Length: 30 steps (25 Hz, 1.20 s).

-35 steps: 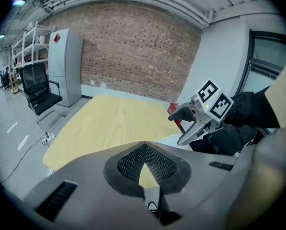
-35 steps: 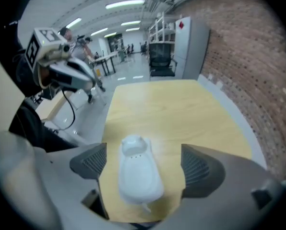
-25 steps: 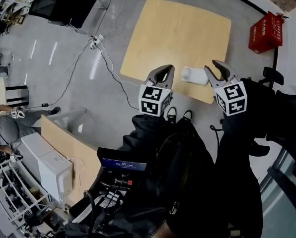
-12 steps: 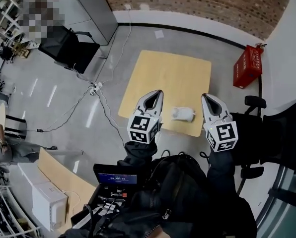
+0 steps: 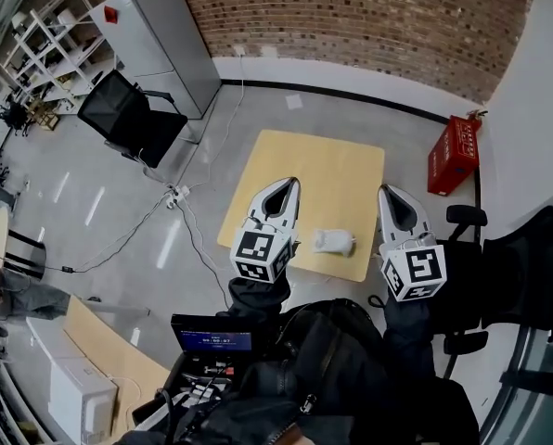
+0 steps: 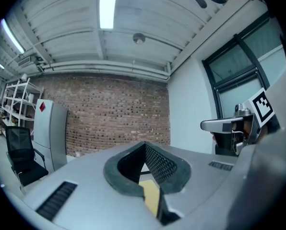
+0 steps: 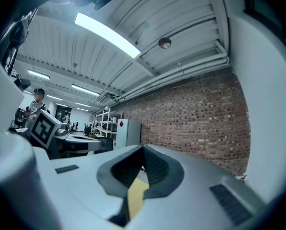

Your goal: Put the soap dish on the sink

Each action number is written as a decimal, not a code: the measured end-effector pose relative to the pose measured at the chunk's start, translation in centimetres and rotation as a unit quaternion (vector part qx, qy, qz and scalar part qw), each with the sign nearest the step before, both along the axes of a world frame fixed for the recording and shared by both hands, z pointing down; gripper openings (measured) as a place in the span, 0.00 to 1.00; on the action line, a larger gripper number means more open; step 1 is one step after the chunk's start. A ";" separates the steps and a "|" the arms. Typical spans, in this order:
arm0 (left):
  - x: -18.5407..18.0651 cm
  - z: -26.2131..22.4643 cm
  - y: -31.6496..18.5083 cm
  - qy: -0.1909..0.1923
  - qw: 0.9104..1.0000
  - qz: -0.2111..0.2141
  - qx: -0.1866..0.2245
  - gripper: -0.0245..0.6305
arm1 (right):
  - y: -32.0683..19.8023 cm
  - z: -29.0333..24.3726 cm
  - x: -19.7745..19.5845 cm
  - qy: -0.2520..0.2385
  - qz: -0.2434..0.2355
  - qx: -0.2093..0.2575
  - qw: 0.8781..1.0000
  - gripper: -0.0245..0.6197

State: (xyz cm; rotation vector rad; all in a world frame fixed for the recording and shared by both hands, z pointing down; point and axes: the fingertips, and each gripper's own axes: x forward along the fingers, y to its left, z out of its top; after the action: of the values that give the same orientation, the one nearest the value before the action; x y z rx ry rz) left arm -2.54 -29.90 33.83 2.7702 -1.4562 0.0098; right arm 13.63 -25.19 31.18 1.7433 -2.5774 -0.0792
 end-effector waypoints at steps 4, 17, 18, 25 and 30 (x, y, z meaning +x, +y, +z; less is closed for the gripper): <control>0.2 0.3 -0.5 0.000 1.000 -0.003 -0.002 0.04 | -0.3 -0.1 0.5 0.002 0.001 0.004 1.000 0.05; 1.1 -0.2 -0.7 -0.003 1.000 0.008 0.002 0.04 | -0.3 -0.6 1.1 0.005 0.004 0.009 1.000 0.05; 1.2 -0.1 -0.7 -0.003 1.000 0.009 0.002 0.04 | -0.3 -0.6 1.0 0.005 0.005 0.009 1.000 0.05; 1.2 0.0 -0.6 0.001 1.000 0.011 -0.001 0.04 | -0.4 -0.1 0.9 0.009 0.003 0.002 1.000 0.05; 1.2 0.0 -0.6 0.001 1.000 0.009 0.000 0.04 | -0.3 -0.2 1.0 0.007 0.004 0.002 1.000 0.05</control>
State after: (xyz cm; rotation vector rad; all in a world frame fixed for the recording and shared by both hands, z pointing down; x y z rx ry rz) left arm -1.37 -30.49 33.78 2.7821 -1.4300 0.0064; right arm 14.62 -25.52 31.03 1.7484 -2.5611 -0.0973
